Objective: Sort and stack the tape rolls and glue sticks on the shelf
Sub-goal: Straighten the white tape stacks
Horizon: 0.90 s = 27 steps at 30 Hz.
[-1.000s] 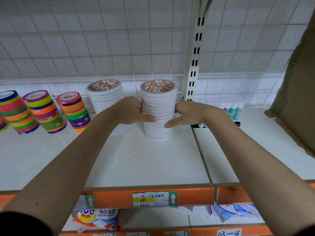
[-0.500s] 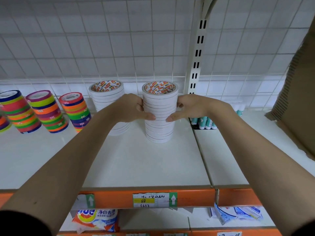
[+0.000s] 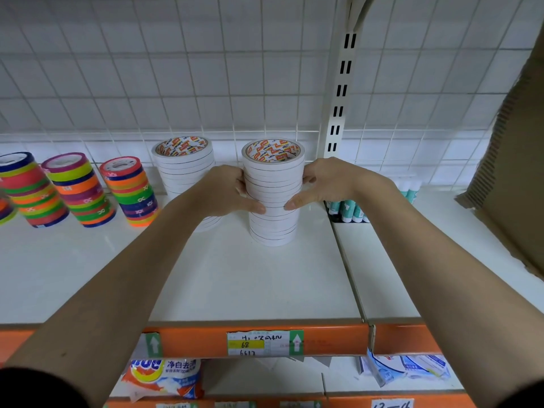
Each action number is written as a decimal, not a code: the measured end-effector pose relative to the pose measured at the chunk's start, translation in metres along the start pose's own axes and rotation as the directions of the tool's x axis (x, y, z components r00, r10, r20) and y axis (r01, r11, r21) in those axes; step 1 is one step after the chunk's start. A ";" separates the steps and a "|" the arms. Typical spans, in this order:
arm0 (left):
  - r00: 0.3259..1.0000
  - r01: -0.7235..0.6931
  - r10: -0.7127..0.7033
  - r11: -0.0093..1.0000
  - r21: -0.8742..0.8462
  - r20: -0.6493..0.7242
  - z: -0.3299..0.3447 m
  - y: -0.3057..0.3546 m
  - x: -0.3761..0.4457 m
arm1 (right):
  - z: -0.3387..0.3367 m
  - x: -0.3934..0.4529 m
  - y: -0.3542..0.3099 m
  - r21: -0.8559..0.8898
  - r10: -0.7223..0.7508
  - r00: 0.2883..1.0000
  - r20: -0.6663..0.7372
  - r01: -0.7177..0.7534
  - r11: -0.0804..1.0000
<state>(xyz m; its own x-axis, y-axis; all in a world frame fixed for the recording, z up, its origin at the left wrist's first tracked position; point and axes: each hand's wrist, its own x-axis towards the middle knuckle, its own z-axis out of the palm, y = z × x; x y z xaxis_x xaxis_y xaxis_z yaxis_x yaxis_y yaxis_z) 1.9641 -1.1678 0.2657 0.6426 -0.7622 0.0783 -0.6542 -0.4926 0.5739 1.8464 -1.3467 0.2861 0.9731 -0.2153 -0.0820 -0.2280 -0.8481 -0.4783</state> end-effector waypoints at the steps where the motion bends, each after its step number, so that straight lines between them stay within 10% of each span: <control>1: 1.000 0.003 -0.003 1.000 0.009 0.000 0.000 0.001 0.000 | 0.000 0.000 0.001 0.011 -0.001 1.000 -0.005 0.001 1.000; 27: 0.997 0.053 -0.068 0.932 0.359 0.029 -0.035 0.030 0.003 | -0.026 0.001 -0.009 -0.136 0.057 0.998 0.001 -0.056 0.989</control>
<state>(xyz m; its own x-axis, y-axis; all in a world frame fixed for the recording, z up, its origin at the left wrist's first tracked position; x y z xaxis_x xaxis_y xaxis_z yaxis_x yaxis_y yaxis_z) 1.9605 -1.1703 0.3112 0.6740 -0.7386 0.0152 -0.7184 -0.6505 0.2464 1.8486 -1.3518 0.3134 0.9587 -0.2624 -0.1098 -0.2844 -0.8927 -0.3496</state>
